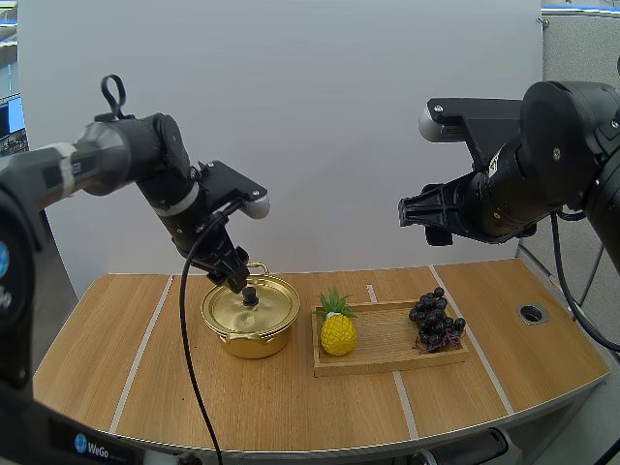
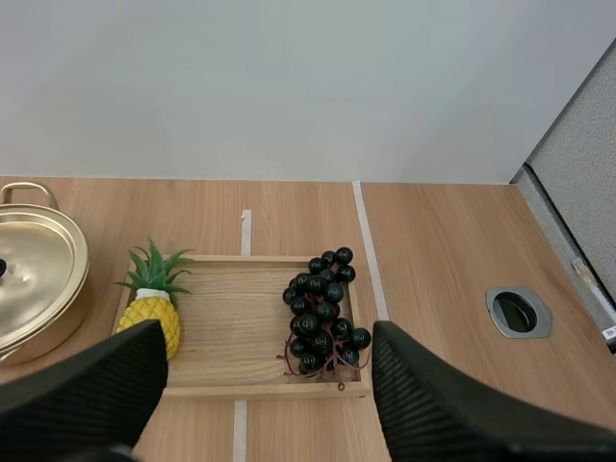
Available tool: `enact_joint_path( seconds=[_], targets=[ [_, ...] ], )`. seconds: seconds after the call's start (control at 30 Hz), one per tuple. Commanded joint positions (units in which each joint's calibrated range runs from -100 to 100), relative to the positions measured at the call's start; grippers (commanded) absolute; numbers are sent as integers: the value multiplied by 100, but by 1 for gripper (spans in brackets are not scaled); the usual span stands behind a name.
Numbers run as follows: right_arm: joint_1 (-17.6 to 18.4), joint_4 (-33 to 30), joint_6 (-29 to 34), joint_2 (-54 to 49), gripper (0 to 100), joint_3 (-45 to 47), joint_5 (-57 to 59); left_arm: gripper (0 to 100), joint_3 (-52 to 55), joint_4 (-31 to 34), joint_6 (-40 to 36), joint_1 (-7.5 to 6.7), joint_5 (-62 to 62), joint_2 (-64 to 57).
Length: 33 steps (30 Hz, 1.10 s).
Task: Open the pot, put the grape inside, and close it
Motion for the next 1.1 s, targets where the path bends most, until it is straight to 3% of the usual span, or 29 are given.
enact_joint_path(
  seconds=[0.0,0.2,0.33,0.47,1.07],
  targets=[
    [9,-26,-13,-16,100,-66,-55,100,-94,-148,72,-25,-263,214],
    [9,-26,-13,-16,100,-66,-55,100,-572,-175,128,-54,-253,606],
    [9,-26,-13,-16,100,-66,-55,100,-999,23,163,-299,11,968],
    [9,-26,-13,-16,100,-66,-55,100,-1332,35,91,-415,31,1302],
    [9,-26,-13,-16,100,-66,-55,100,-1464,584,-139,-415,257,2343]
  ],
)
